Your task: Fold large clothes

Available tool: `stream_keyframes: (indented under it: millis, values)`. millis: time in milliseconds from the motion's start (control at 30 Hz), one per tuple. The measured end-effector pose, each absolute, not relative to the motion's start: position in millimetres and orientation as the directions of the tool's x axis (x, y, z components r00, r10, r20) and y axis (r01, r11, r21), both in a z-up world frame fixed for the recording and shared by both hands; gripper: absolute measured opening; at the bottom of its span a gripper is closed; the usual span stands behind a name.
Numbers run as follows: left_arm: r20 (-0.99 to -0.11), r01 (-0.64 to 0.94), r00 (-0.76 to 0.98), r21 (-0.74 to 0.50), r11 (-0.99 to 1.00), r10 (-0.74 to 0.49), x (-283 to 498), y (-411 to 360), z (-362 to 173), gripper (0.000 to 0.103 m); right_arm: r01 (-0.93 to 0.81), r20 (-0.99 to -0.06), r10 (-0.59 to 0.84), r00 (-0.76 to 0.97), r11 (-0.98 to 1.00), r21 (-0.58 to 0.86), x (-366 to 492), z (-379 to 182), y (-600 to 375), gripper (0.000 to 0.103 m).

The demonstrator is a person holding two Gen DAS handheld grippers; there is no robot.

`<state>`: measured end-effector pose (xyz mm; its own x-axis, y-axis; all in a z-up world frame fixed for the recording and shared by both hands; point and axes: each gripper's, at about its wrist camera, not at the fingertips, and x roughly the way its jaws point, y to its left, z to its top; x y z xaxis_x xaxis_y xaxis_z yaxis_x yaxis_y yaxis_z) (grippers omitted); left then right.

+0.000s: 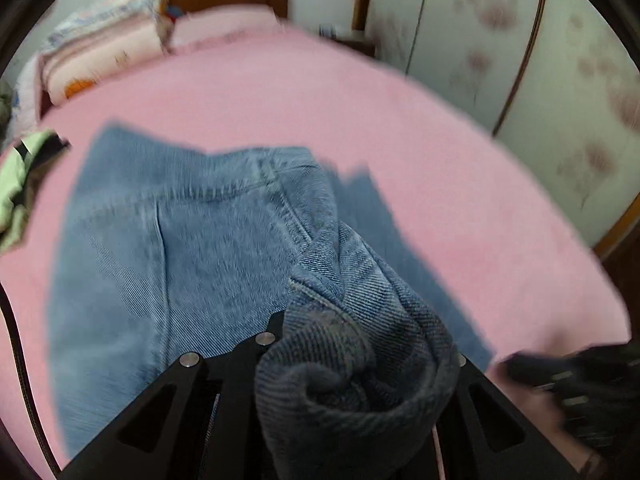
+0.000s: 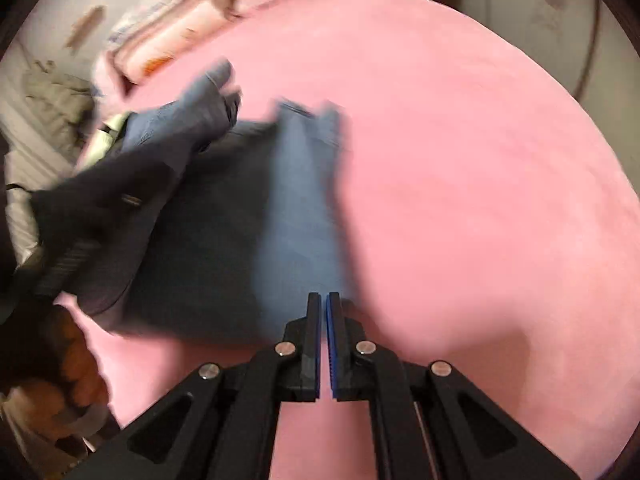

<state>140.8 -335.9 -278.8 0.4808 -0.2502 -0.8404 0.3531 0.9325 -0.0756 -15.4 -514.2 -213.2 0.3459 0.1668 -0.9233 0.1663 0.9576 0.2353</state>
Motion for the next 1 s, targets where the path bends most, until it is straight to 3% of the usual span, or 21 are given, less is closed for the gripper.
stream_keyframes:
  millis: [67,200,367,467,500,633,700,800,1000]
  values:
    - [-0.849,0.369,0.477,-0.042,0.929,-0.228,136,-344,-292,0.017,0.176,-0.932,0.152,0.330,0.960,0.219,-28,-217,-526,0.004]
    - [-0.854,0.426,0.433,-0.089,0.901,-0.289,132,-351,-281,0.051,0.179,-0.926,0.153,0.346,0.958,0.225,-30,-209,-528,0.005]
    - [-0.844,0.455,0.396,-0.161,0.876,-0.361,124,-339,-230,0.058,0.157,-0.894,0.209,0.396,0.944,0.290,-4,-194,-520,0.005]
    - [-0.792,0.427,0.449,-0.216,0.878,-0.414,107,-308,-188,0.077,0.128,-0.871,0.249,0.424,0.935,0.330,8,-179,-512,0.006]
    - [-0.773,0.410,0.479,-0.222,0.885,-0.416,101,-299,-175,0.081,0.122,-0.865,0.265,0.426,0.930,0.345,12,-176,-509,0.011]
    - [-0.752,0.309,0.583,-0.145,0.940,-0.307,91,-250,-154,0.084,0.110,-0.833,0.362,0.419,0.890,0.442,29,-170,-496,0.045]
    - [-0.787,0.240,0.588,-0.049,0.969,-0.186,94,-231,-169,0.084,0.106,-0.825,0.391,0.408,0.877,0.468,37,-173,-488,0.051]
    - [-0.842,0.152,0.535,0.026,0.988,-0.061,97,-199,-200,0.084,0.106,-0.850,0.408,0.335,0.880,0.464,53,-190,-470,0.053]
    - [-0.872,0.044,0.488,-0.022,0.999,-0.040,122,-156,-246,0.084,0.134,-0.882,0.396,0.257,0.889,0.438,75,-224,-456,0.053]
